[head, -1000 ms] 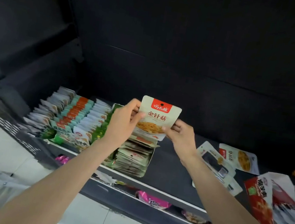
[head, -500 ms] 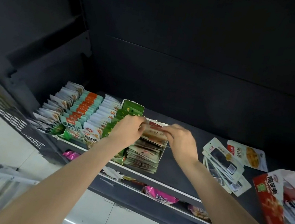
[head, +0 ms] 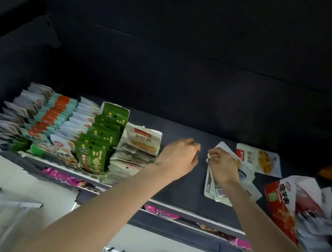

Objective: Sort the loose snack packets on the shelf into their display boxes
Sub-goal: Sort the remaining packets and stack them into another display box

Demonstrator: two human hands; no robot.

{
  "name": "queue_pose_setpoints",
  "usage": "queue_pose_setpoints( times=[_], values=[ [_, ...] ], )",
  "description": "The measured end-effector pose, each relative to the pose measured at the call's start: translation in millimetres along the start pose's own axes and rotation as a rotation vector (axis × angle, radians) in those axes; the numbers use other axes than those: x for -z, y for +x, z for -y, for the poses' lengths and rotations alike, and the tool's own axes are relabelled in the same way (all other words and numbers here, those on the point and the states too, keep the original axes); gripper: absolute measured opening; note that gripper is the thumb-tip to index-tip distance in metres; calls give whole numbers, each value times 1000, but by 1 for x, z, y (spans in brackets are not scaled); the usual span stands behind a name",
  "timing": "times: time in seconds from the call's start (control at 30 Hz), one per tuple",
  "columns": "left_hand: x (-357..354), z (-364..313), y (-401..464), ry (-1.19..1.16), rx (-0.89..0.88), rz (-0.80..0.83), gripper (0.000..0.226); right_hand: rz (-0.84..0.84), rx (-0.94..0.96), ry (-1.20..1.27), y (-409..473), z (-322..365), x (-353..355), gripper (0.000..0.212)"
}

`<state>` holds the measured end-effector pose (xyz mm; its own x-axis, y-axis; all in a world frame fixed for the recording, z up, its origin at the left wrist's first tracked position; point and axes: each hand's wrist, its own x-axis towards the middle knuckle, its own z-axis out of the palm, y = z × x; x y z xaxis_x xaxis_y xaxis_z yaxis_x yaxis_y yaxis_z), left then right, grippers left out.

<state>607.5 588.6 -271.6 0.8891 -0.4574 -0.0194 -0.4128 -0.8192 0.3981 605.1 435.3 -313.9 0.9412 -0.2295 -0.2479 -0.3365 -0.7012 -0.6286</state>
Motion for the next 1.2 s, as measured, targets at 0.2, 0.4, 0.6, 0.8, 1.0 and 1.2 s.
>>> queue_pose_setpoints(
  times=[0.2,0.4,0.6,0.8,1.0,1.2],
  values=[
    [-82,5,39,-12,293,323,72,76,-168,-267,27,-74,1,72],
    [-121,24,40,4,377,569,82,-60,21,-777,22,-99,-12,34],
    [-97,6,41,-471,476,212,55,-135,154,-343,17,-82,17,25],
    [-26,-11,38,-730,415,-83,72,-88,42,558,-1,-20,43,14],
    [48,28,-6,-688,227,-483,16,-13,218,691,-30,57,30,12],
    [81,83,-53,-592,166,-565,13,48,314,583,-44,111,-18,8]
  ],
)
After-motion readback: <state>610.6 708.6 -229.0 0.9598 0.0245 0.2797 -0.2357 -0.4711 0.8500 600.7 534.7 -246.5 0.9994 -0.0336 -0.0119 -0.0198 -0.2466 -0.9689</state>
